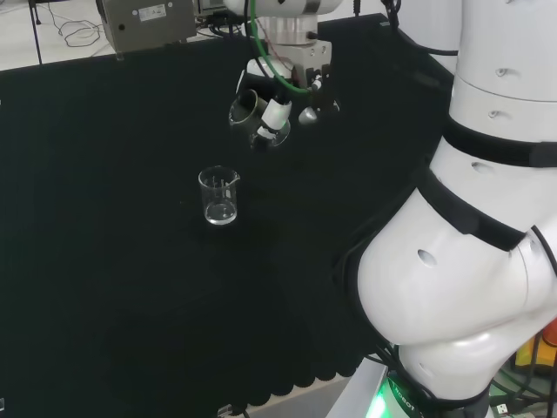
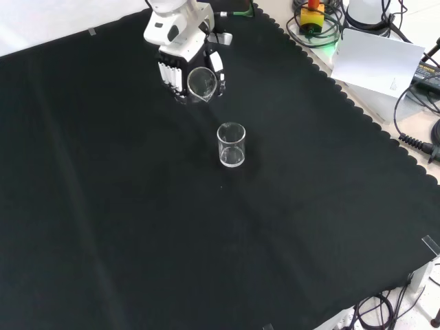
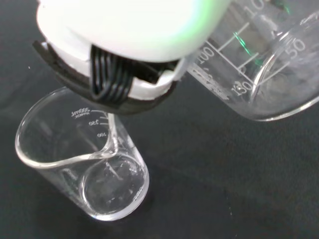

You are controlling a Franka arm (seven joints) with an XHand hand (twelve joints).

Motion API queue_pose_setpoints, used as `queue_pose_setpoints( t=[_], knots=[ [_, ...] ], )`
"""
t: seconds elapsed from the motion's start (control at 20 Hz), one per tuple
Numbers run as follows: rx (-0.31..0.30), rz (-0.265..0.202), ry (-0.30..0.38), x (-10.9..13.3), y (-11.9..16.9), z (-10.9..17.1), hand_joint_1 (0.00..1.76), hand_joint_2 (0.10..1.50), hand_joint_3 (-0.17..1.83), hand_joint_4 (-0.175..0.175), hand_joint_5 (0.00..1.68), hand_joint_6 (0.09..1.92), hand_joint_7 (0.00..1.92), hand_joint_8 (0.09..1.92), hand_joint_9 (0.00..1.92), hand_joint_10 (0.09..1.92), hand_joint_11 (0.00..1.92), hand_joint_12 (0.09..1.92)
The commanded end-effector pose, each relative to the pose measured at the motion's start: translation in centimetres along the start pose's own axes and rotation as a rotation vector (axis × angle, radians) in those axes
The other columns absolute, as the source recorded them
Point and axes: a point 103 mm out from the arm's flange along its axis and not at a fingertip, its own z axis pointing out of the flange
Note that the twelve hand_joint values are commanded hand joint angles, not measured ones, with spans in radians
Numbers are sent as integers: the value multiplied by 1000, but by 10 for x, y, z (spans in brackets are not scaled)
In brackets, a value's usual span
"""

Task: Place the beaker back on the table.

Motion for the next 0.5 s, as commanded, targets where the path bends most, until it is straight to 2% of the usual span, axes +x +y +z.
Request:
queue_pose_setpoints(
  t=[0.05,0.2,0.35,0.5],
  knots=[
    [-80,-20,65,-32,1,1,1323,631,641,-175,1327,533,1391,491,1727,324,1331,643],
    [-118,-17,110,-42,2,5,1323,633,639,-175,1327,532,1391,491,1723,322,1330,644],
    [-152,-3,190,-48,12,14,1323,635,635,-175,1326,532,1390,490,1719,321,1328,644],
    [-145,2,167,-48,27,31,1323,637,631,-175,1326,531,1390,489,1717,320,1327,645]
  ],
)
